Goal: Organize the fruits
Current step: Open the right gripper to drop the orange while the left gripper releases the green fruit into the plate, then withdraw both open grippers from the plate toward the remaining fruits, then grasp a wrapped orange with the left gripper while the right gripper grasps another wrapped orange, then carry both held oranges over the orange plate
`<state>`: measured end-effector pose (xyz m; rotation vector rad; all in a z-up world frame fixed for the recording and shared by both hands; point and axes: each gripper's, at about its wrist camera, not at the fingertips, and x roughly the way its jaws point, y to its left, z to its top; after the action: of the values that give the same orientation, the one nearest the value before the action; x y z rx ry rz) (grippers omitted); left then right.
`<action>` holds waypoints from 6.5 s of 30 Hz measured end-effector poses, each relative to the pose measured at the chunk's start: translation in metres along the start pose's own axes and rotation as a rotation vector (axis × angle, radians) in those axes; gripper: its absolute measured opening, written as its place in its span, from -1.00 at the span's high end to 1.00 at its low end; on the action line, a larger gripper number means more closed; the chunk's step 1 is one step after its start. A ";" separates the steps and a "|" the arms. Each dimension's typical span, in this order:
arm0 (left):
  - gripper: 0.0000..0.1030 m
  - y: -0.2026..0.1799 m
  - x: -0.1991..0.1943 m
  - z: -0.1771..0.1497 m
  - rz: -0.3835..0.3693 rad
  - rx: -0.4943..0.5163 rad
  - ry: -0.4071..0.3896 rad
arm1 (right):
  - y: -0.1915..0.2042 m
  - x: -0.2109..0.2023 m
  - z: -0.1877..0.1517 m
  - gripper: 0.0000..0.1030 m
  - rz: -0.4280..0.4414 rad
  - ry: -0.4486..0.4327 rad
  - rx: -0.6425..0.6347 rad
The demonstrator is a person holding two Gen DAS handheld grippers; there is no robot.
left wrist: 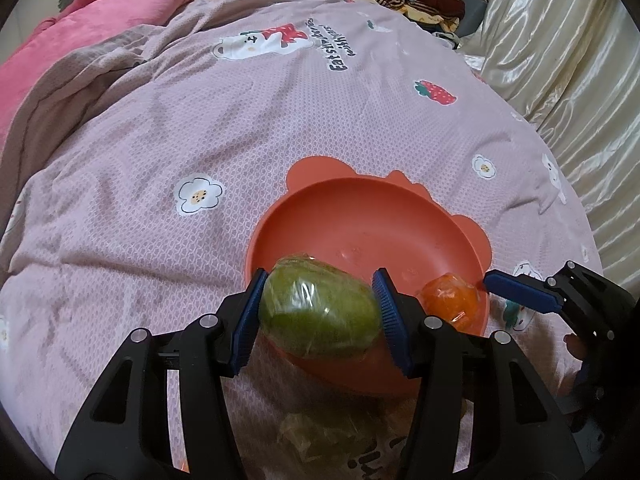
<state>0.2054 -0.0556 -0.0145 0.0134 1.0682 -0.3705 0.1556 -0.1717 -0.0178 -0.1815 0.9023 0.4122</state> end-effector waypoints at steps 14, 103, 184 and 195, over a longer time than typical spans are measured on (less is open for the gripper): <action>-0.02 0.002 -0.024 -0.001 0.035 -0.008 -0.058 | 0.000 -0.015 -0.005 -0.19 -0.020 -0.024 0.014; -0.70 0.049 -0.097 -0.150 0.220 -0.097 -0.097 | 0.065 -0.050 -0.078 -0.82 0.044 0.020 0.066; 0.31 0.031 -0.083 -0.091 0.070 -0.016 -0.138 | 0.042 -0.055 -0.049 0.25 0.086 -0.079 0.064; 0.31 0.007 -0.066 -0.071 0.045 0.026 -0.118 | 0.006 -0.055 -0.032 0.25 0.040 -0.118 0.090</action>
<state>0.1186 -0.0166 0.0061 0.0378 0.9455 -0.3404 0.1004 -0.1917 0.0061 -0.0561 0.8077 0.4138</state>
